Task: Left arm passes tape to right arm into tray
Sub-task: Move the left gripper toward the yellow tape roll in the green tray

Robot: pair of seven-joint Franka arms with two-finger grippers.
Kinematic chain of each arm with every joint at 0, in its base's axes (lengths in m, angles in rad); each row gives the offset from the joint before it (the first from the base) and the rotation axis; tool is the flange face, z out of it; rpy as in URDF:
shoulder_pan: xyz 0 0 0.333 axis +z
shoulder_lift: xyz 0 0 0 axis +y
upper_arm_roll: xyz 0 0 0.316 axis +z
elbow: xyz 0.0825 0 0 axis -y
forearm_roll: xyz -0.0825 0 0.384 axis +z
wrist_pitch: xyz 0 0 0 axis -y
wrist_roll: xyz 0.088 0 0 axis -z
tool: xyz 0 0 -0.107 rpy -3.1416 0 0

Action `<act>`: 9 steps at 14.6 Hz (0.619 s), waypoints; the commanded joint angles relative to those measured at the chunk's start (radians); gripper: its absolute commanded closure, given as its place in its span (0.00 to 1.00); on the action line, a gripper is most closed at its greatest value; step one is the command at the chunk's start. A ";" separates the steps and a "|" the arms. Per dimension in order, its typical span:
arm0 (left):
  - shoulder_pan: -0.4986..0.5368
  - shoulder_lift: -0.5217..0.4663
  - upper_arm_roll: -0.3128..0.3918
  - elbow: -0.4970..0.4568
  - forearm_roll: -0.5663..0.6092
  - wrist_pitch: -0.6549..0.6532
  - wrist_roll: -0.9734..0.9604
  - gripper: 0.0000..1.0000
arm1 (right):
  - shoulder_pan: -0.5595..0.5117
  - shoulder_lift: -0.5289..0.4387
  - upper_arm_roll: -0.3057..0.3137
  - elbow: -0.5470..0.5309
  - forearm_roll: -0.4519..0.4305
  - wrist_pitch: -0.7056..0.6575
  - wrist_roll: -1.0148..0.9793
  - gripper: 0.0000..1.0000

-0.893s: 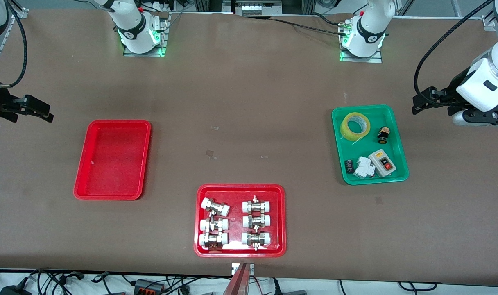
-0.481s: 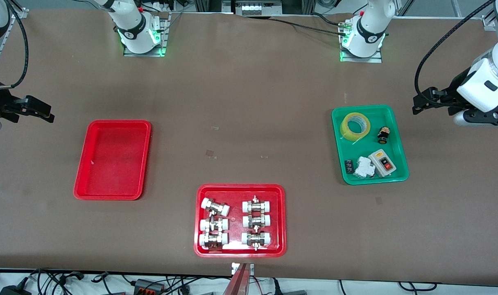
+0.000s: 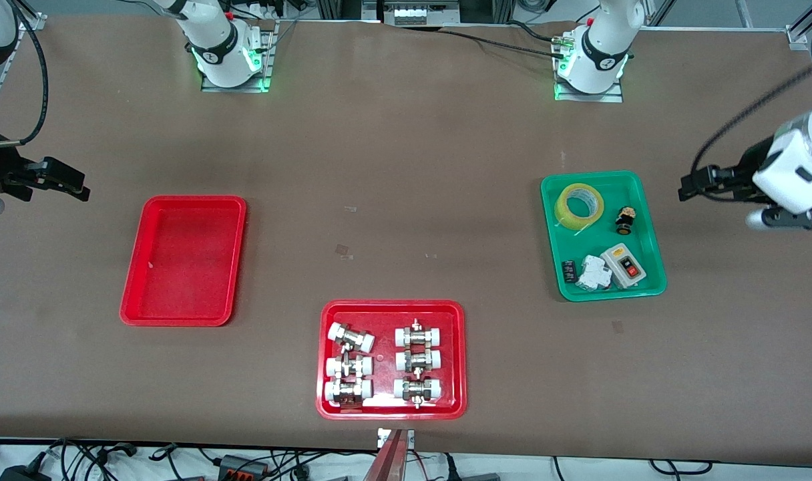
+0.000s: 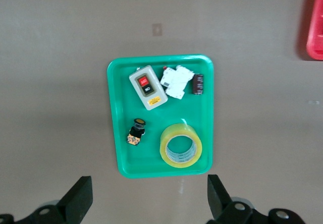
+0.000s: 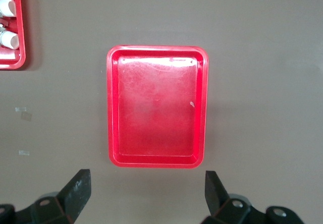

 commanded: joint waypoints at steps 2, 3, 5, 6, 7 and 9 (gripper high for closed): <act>0.020 0.044 -0.005 -0.009 -0.002 -0.007 0.026 0.00 | -0.002 -0.005 0.002 -0.017 0.005 0.007 -0.001 0.00; 0.022 0.055 -0.005 -0.021 0.000 0.000 0.026 0.00 | 0.001 -0.005 0.002 -0.017 0.005 0.007 0.002 0.00; 0.025 0.075 -0.003 -0.052 0.000 0.023 0.026 0.00 | 0.001 0.002 0.002 -0.017 0.007 0.017 0.002 0.00; 0.025 0.077 -0.003 -0.084 0.001 0.042 0.024 0.00 | -0.001 0.007 0.002 -0.018 0.010 0.018 0.001 0.00; 0.025 0.074 -0.006 -0.128 0.016 0.084 0.023 0.00 | -0.001 0.007 0.002 -0.018 0.014 0.016 -0.002 0.00; 0.025 0.067 -0.012 -0.190 0.016 0.143 0.009 0.00 | -0.002 0.007 0.002 -0.018 0.016 0.013 -0.004 0.00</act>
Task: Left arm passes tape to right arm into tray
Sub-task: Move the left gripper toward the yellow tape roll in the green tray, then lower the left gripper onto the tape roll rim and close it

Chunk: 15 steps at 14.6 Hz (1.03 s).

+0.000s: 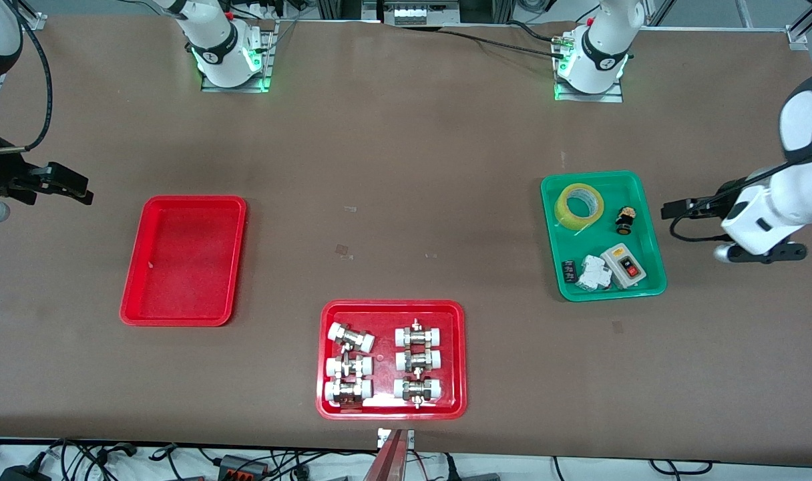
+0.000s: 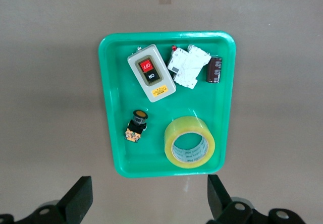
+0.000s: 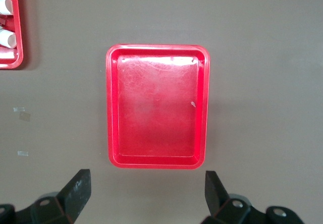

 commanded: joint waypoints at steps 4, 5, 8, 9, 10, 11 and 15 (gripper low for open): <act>0.004 -0.013 -0.013 -0.104 0.017 0.096 0.001 0.00 | -0.005 -0.004 0.000 -0.014 0.013 0.015 -0.007 0.00; 0.004 -0.015 -0.013 -0.125 0.017 0.114 0.001 0.00 | -0.004 -0.002 0.001 -0.014 0.013 0.015 -0.009 0.00; 0.010 -0.015 -0.009 -0.167 0.018 0.133 0.001 0.00 | -0.004 -0.002 0.001 -0.016 0.013 0.013 -0.010 0.00; 0.010 -0.012 -0.009 -0.185 0.018 0.146 -0.001 0.00 | -0.005 -0.002 0.000 -0.016 0.013 0.015 -0.010 0.00; 0.009 -0.007 -0.009 -0.202 0.018 0.162 -0.004 0.00 | -0.007 -0.002 0.000 -0.014 0.013 0.015 -0.010 0.00; 0.010 0.013 -0.005 -0.205 0.020 0.166 -0.005 0.00 | -0.007 -0.002 0.000 -0.014 0.013 0.013 -0.010 0.00; 0.026 0.050 -0.003 -0.314 0.020 0.283 -0.007 0.00 | -0.002 -0.002 0.001 -0.014 0.013 0.016 -0.010 0.00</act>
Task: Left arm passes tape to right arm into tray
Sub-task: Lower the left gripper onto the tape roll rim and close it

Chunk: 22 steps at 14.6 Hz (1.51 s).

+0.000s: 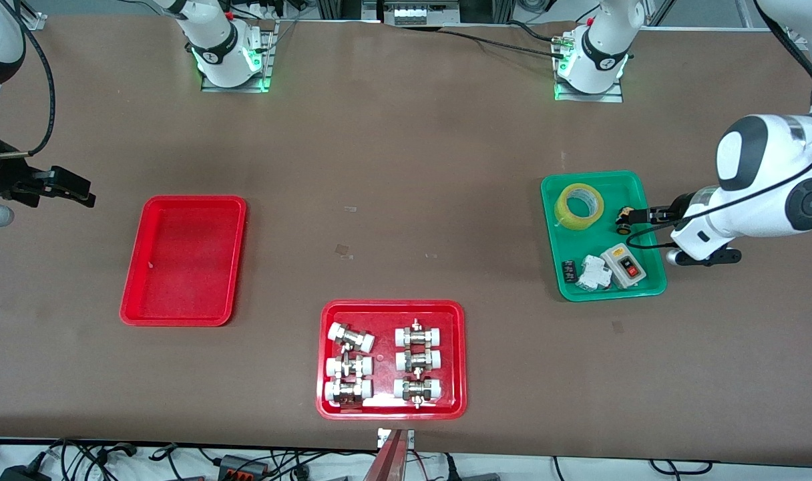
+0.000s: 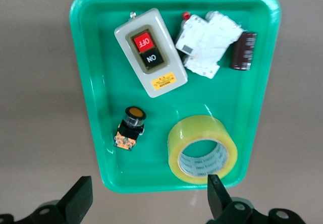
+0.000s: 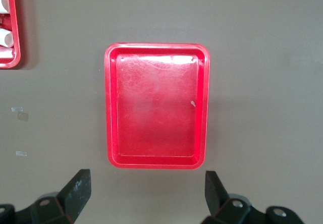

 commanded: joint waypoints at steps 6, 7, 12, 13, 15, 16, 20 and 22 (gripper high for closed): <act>-0.023 0.000 -0.036 -0.299 0.017 0.255 -0.147 0.00 | 0.002 -0.010 0.002 -0.017 0.012 0.015 -0.006 0.00; -0.025 0.008 -0.037 -0.311 0.017 0.277 -0.152 0.00 | 0.002 -0.010 0.002 -0.017 0.012 0.013 -0.007 0.00; -0.024 0.058 -0.037 -0.317 0.016 0.304 -0.158 0.00 | -0.002 -0.010 0.002 -0.018 0.012 0.002 -0.012 0.00; -0.020 0.071 -0.037 -0.323 0.016 0.303 -0.160 0.03 | -0.002 -0.012 0.002 -0.018 0.012 0.002 -0.012 0.00; -0.020 0.086 -0.037 -0.325 0.016 0.304 -0.183 0.07 | -0.002 -0.012 0.002 -0.018 0.012 0.002 -0.010 0.00; -0.023 0.092 -0.040 -0.325 0.017 0.303 -0.209 0.15 | -0.004 -0.012 0.002 -0.018 0.012 -0.004 -0.012 0.00; -0.030 0.088 -0.040 -0.310 0.016 0.271 -0.224 0.75 | -0.004 -0.012 0.002 -0.018 0.012 -0.010 -0.010 0.00; -0.030 0.083 -0.040 -0.268 0.016 0.214 -0.226 0.94 | -0.004 -0.012 0.002 -0.017 0.012 -0.011 -0.010 0.00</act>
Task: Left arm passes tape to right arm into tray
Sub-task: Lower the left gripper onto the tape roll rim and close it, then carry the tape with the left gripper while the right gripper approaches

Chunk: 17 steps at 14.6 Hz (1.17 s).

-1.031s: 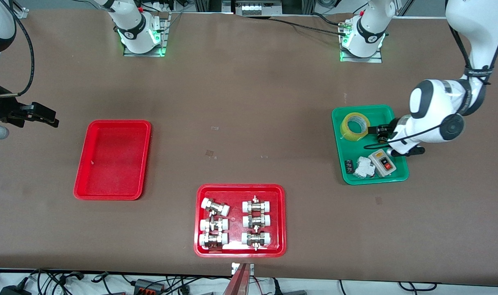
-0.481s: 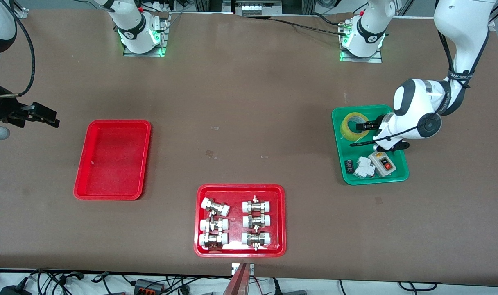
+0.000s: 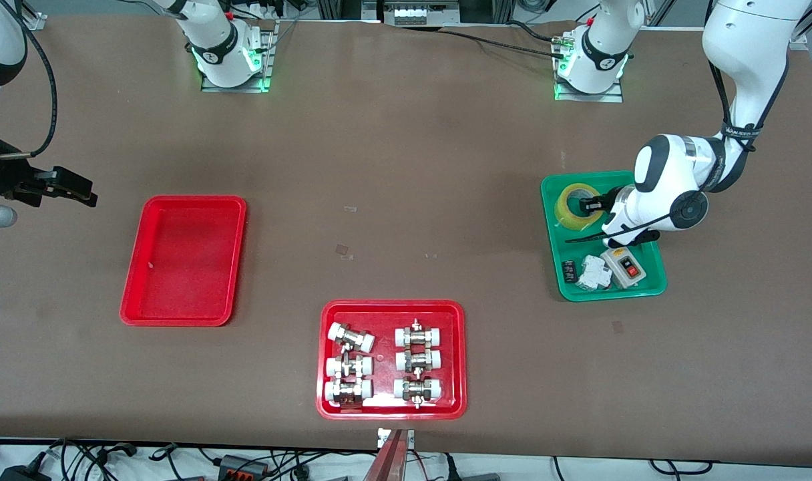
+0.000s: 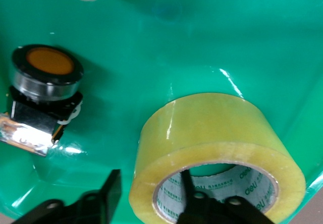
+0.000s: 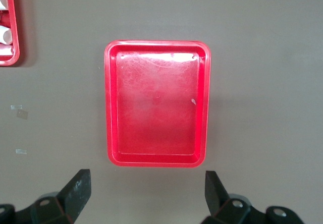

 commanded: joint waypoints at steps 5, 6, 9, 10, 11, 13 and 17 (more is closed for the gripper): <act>-0.004 -0.011 -0.007 0.096 0.017 -0.134 -0.004 0.99 | -0.002 -0.016 0.000 -0.017 0.012 -0.005 -0.012 0.00; -0.006 -0.016 -0.014 0.111 0.016 -0.140 -0.005 0.99 | -0.002 -0.017 0.000 -0.016 0.012 -0.001 -0.013 0.00; -0.028 -0.005 -0.057 0.256 0.014 -0.258 -0.018 0.99 | -0.004 -0.021 -0.002 -0.023 0.011 0.027 -0.013 0.00; -0.053 0.012 -0.060 0.331 0.002 -0.295 -0.019 0.99 | -0.004 -0.023 -0.003 -0.027 0.011 0.048 -0.013 0.00; -0.080 0.047 -0.062 0.422 -0.001 -0.330 -0.024 0.99 | -0.004 -0.024 -0.003 -0.030 0.011 0.053 -0.013 0.00; -0.146 0.120 -0.062 0.594 -0.017 -0.384 -0.066 0.99 | -0.004 -0.036 -0.003 -0.051 0.012 0.064 -0.013 0.00; -0.263 0.263 -0.061 0.818 -0.162 -0.352 -0.116 0.99 | -0.007 -0.026 -0.006 -0.062 0.087 0.053 -0.004 0.00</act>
